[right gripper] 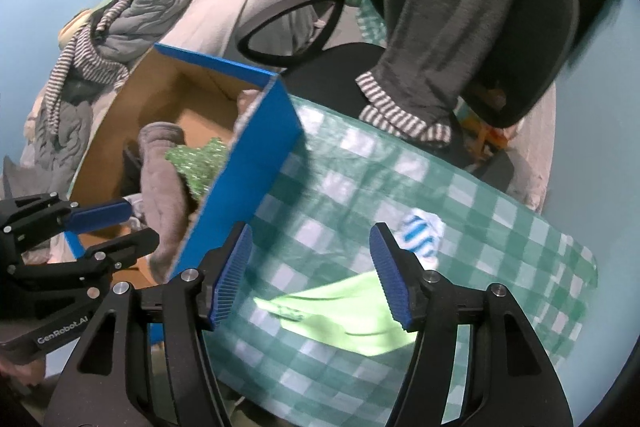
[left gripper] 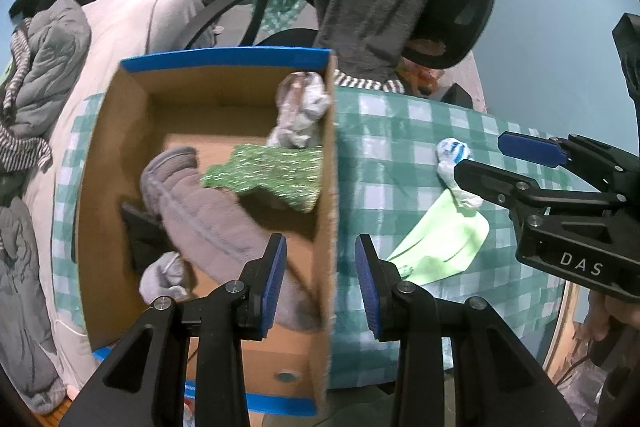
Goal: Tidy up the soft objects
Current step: 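Grasp the blue-striped plastic bundle with the right gripper while the left gripper approaches the green cloth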
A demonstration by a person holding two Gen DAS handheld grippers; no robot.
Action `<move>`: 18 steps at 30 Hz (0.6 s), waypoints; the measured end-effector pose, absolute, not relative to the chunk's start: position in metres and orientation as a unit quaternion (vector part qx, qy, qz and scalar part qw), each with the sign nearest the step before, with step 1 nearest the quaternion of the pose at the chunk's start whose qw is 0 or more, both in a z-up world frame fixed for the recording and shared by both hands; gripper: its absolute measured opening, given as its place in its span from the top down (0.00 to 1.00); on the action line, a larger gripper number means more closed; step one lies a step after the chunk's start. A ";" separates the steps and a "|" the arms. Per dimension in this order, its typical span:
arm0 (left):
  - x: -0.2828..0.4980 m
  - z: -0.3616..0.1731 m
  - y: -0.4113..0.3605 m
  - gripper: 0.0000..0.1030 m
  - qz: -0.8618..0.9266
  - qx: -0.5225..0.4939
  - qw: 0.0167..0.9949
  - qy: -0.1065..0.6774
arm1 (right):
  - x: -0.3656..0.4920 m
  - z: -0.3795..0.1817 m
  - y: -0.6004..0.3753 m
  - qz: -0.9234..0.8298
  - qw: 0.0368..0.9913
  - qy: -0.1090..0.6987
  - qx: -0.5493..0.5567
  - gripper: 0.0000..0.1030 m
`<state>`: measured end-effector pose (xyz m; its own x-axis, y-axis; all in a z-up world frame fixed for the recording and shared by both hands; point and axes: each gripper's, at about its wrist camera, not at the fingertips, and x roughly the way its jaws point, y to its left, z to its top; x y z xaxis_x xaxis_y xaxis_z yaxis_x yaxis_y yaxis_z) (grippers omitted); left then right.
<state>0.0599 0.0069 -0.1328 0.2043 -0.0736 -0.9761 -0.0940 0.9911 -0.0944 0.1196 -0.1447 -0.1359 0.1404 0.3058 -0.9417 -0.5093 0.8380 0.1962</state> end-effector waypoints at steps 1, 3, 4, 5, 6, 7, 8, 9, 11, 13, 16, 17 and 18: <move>0.062 -0.134 0.001 0.62 0.002 -0.062 0.773 0.632 | 0.120 -0.137 -0.148 0.269 0.750 0.598 -0.085 0.39; 0.066 -0.137 -0.009 0.62 -0.003 -0.056 0.772 0.633 | 0.122 -0.141 -0.157 0.263 0.749 0.603 -0.083 0.39; 0.068 -0.139 -0.015 0.62 -0.007 -0.052 0.771 0.635 | 0.122 -0.142 -0.160 0.261 0.749 0.604 -0.083 0.39; 0.070 -0.142 -0.019 0.62 -0.010 -0.050 0.769 0.637 | 0.123 -0.144 -0.165 0.259 0.748 0.606 -0.082 0.39; 0.072 -0.144 -0.023 0.62 -0.012 -0.048 0.768 0.638 | 0.123 -0.146 -0.169 0.256 0.747 0.608 -0.082 0.39; 0.073 -0.146 -0.027 0.62 -0.015 -0.045 0.767 0.640 | 0.124 -0.148 -0.172 0.254 0.747 0.610 -0.081 0.39; 0.075 -0.148 -0.032 0.62 -0.018 -0.042 0.766 0.641 | 0.124 -0.149 -0.175 0.252 0.746 0.611 -0.081 0.39; 0.076 -0.149 -0.036 0.62 -0.019 -0.040 0.765 0.643 | 0.125 -0.151 -0.179 0.250 0.745 0.613 -0.080 0.39; 0.079 -0.152 -0.041 0.62 -0.022 -0.039 0.763 0.645 | 0.126 -0.156 -0.185 0.247 0.743 0.617 -0.077 0.39; 0.082 -0.156 -0.046 0.61 -0.024 -0.035 0.760 0.648 | 0.128 -0.161 -0.193 0.243 0.741 0.622 -0.073 0.39; 0.087 -0.163 -0.055 0.61 -0.028 -0.028 0.757 0.652 | 0.132 -0.171 -0.205 0.235 0.736 0.631 -0.065 0.39; 0.088 -0.165 -0.057 0.61 -0.030 -0.026 0.756 0.653 | 0.133 -0.174 -0.208 0.233 0.735 0.634 -0.063 0.39; 0.089 -0.167 -0.059 0.61 -0.032 -0.025 0.755 0.655 | 0.134 -0.176 -0.210 0.232 0.734 0.635 -0.062 0.39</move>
<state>0.0895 -0.0591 -0.1668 0.1412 -0.0818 -0.9866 0.0161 0.9966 -0.0803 0.1335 -0.2100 -0.1758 0.0850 0.2617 -0.9614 -0.4185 0.8851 0.2039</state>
